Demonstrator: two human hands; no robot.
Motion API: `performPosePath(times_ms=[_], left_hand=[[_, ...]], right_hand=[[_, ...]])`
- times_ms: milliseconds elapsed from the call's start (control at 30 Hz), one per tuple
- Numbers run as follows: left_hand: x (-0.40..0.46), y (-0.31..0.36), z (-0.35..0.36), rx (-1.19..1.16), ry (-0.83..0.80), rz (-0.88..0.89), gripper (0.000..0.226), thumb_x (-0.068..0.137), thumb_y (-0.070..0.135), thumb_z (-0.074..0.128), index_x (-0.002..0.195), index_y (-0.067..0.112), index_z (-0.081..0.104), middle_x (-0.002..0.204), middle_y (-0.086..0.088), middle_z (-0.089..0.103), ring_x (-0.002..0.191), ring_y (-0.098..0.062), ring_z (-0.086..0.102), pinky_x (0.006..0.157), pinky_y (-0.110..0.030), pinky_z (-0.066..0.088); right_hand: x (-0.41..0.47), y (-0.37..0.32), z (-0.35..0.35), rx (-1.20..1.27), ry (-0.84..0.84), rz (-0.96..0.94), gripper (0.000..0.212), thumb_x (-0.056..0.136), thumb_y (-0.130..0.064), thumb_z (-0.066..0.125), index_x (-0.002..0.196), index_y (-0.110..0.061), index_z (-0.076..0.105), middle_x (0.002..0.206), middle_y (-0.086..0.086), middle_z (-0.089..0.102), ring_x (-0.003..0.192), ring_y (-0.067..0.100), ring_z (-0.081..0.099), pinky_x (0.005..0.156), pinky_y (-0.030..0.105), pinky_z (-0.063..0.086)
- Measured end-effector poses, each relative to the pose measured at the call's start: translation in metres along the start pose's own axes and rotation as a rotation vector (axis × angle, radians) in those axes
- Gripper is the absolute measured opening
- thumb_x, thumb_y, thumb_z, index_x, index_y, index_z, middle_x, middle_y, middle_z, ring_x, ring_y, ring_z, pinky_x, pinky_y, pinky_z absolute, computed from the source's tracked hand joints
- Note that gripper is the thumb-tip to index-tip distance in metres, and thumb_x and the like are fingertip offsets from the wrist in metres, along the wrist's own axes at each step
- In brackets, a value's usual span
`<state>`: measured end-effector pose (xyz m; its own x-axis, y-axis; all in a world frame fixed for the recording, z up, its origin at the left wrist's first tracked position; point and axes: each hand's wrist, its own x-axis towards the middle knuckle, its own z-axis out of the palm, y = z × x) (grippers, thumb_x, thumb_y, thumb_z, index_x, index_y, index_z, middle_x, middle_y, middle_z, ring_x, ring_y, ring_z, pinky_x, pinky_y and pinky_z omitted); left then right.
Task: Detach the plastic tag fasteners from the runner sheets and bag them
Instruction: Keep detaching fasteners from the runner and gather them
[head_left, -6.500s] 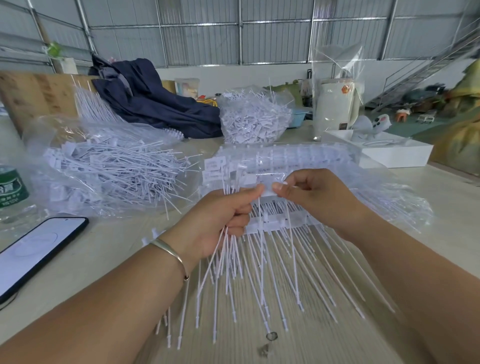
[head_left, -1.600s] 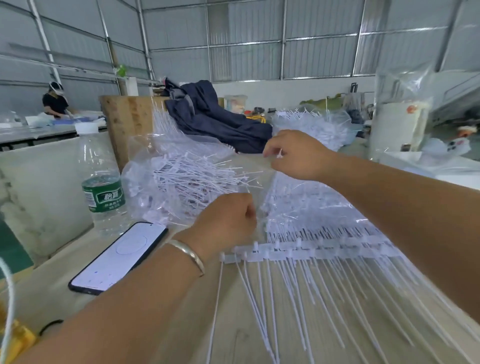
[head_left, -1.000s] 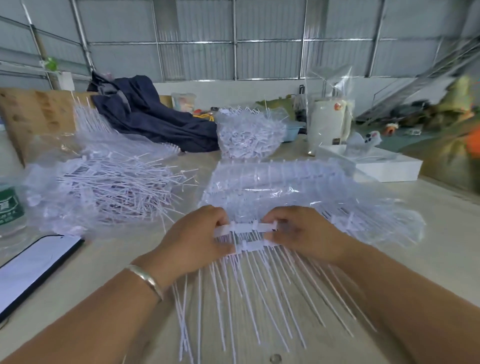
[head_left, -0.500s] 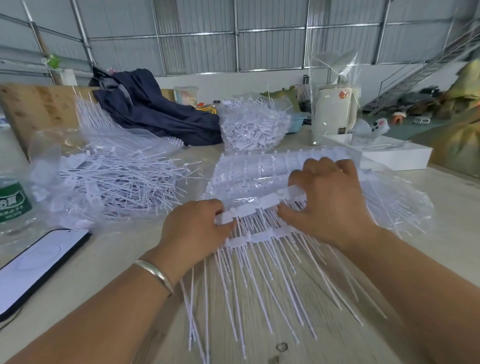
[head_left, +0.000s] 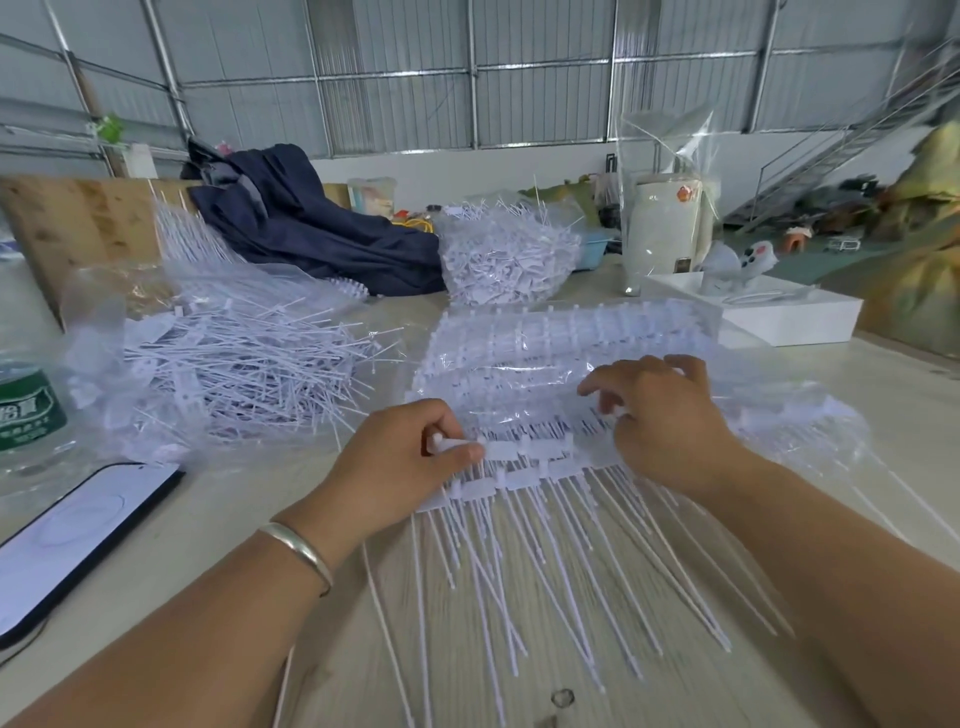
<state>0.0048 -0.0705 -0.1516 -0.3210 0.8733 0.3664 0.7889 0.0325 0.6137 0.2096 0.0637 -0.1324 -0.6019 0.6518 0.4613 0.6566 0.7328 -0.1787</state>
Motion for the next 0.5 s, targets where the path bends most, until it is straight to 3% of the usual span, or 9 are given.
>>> performPosePath(times_ms=[100,167,233,267,500], left_hand=[[0.000,0.006,0.005,-0.031,-0.019,0.022,0.017,0.085,0.036,0.071,0.079,0.021,0.065,0.070,-0.002,0.062,0.053,-0.002,0.045,0.052,-0.016,0.034],[0.000,0.011,0.006,-0.106,-0.021,0.004,0.015,0.084,0.034,0.072,0.078,0.021,0.067,0.065,0.002,0.060,0.052,-0.002,0.045,0.053,-0.016,0.035],[0.001,0.014,0.005,-0.205,-0.046,-0.044,0.013,0.085,0.031,0.072,0.077,0.020,0.069,0.059,0.007,0.059,0.049,-0.004,0.049,0.053,-0.017,0.040],[0.001,0.014,0.004,-0.252,-0.063,-0.078,0.012,0.085,0.028,0.072,0.077,0.019,0.071,0.058,0.006,0.060,0.049,-0.006,0.051,0.053,-0.019,0.042],[0.000,0.012,-0.008,-0.292,-0.204,-0.237,0.007,0.085,0.020,0.070,0.079,0.018,0.073,0.056,-0.001,0.061,0.050,-0.009,0.053,0.055,-0.023,0.043]], right_hand=[[-0.006,-0.015,0.005,0.230,0.009,-0.137,0.039,0.085,-0.002,0.051,0.115,-0.020,0.067,0.087,-0.002,0.071,0.093,0.017,0.063,0.106,0.035,0.033],[-0.010,-0.025,0.012,0.348,-0.046,-0.200,0.022,0.094,-0.018,0.055,0.112,-0.021,0.067,0.079,-0.004,0.070,0.080,0.009,0.063,0.089,0.027,0.040],[-0.012,-0.032,0.020,0.415,-0.113,-0.221,0.015,0.097,-0.032,0.054,0.098,-0.023,0.065,0.068,-0.010,0.060,0.065,0.000,0.054,0.070,0.019,0.033],[-0.012,-0.033,0.023,0.431,-0.133,-0.210,0.015,0.097,-0.034,0.053,0.090,-0.024,0.062,0.064,-0.011,0.054,0.060,-0.001,0.050,0.067,0.020,0.029],[-0.009,-0.030,0.031,0.425,-0.106,-0.148,0.022,0.095,-0.033,0.058,0.076,-0.021,0.056,0.053,-0.010,0.044,0.053,0.005,0.044,0.074,0.026,0.026]])
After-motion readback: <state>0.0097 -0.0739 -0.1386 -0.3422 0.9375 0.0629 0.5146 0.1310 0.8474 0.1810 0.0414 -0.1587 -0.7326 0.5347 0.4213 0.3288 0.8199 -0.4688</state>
